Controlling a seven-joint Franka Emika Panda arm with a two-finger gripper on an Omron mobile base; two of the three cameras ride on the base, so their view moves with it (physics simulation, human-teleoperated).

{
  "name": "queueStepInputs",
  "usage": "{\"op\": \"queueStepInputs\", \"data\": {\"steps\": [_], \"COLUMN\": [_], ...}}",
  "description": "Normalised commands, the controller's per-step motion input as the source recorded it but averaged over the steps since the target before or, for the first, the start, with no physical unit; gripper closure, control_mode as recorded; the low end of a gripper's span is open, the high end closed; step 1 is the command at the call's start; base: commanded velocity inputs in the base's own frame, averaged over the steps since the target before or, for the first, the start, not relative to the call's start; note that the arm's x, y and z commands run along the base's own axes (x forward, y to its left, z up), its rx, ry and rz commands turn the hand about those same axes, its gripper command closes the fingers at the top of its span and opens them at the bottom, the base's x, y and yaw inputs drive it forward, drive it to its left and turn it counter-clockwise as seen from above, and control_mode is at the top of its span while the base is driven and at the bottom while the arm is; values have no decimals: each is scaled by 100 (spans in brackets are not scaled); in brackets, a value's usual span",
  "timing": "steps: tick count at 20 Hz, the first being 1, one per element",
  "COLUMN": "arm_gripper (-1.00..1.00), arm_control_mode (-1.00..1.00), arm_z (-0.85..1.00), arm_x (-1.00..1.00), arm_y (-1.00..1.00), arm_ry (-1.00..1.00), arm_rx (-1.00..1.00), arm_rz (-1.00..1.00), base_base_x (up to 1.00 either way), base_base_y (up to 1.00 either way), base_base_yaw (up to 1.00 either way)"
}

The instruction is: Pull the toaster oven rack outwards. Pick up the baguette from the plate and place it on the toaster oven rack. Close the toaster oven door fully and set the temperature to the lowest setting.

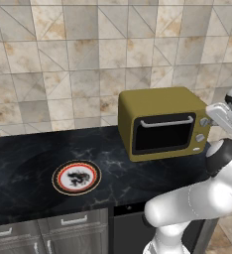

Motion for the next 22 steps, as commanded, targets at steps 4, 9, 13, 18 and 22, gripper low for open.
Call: {"op": "queueStepInputs", "data": {"steps": [4, 9, 13, 18, 22], "arm_gripper": [100, 100, 100, 100, 100], "arm_control_mode": [-100, -100, -100, -100, -100], "arm_z": [-14, -9, 0, 0, 0], "arm_x": [0, 1, 3, -15, -5], "arm_y": [-22, -13, -1, -4, -3], "arm_ry": [-4, -3, -5, -9, -7], "arm_rx": [0, 0, 2, 0, 0], "arm_rz": [0, 0, 0, 0, 0], "base_base_x": [0, 0, 0, 0, 0], "base_base_y": [0, 0, 0, 0, 0], "base_base_yaw": [0, 0, 0, 0, 0]}}
